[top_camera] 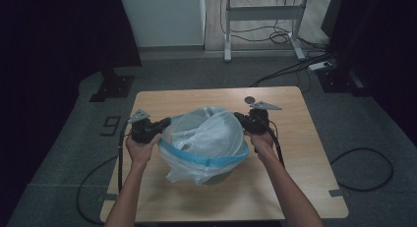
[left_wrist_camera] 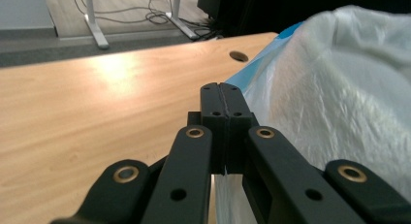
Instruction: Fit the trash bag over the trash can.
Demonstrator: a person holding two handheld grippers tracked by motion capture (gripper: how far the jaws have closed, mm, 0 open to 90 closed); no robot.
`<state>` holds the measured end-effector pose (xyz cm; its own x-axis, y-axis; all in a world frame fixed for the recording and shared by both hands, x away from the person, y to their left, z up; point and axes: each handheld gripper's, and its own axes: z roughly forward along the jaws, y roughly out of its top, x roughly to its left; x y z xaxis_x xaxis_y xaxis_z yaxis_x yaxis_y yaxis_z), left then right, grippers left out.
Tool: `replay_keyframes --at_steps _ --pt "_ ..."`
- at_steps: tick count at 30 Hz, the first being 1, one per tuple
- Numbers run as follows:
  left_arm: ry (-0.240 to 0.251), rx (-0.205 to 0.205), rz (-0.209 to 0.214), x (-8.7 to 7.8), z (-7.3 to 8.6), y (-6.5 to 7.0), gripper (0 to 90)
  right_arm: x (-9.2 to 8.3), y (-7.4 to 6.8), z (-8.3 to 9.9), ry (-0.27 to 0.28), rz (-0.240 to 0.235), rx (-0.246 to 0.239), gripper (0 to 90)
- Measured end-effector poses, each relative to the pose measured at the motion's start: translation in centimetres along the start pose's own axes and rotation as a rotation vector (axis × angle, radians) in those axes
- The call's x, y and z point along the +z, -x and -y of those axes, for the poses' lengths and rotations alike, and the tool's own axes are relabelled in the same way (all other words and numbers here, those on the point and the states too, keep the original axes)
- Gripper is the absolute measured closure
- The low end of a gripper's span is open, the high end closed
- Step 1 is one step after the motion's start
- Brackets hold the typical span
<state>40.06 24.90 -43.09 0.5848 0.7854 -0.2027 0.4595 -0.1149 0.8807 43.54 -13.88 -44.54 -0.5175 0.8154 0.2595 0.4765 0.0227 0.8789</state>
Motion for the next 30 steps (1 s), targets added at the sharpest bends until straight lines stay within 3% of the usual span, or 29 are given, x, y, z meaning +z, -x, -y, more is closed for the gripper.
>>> replay_keyframes --at_steps 8,10,12,14,17,23,25,26,30 --pt "-0.019 0.012 0.014 -0.1 1.9 0.8 89.7 -0.5 0.3 2.5 -0.023 0.018 -0.001 86.0" --pt "-0.013 0.007 0.018 -0.3 2.0 0.9 89.7 -0.9 0.5 2.8 0.0 0.021 0.018 77.7" --pt "-0.004 0.002 0.02 -0.5 1.9 1.0 89.5 -1.8 0.5 2.5 0.058 0.078 0.013 63.9" --pt "0.002 0.006 0.02 -0.8 1.8 1.1 89.4 -3.4 0.7 1.8 0.128 0.127 0.02 60.5" --pt "0.002 0.016 0.014 -1.0 1.9 1.2 89.0 -5.9 0.4 0.8 0.178 0.116 -0.004 58.8" --pt "0.022 0.016 0.016 -1.5 1.9 1.4 88.5 -10.9 -2.2 0.5 0.185 -0.032 -0.085 53.4" --pt "0.032 0.01 0.019 -1.6 2.0 1.3 88.4 -12.2 -3.4 0.8 0.189 -0.105 -0.117 51.4" --pt "0.036 0.005 0.021 -1.6 2.0 1.2 88.4 -13.0 -4.7 1.0 0.184 -0.176 -0.144 49.3" --pt "0.043 -0.008 0.027 -1.5 2.1 1.2 88.4 -13.1 -8.0 1.7 0.139 -0.308 -0.211 42.7"
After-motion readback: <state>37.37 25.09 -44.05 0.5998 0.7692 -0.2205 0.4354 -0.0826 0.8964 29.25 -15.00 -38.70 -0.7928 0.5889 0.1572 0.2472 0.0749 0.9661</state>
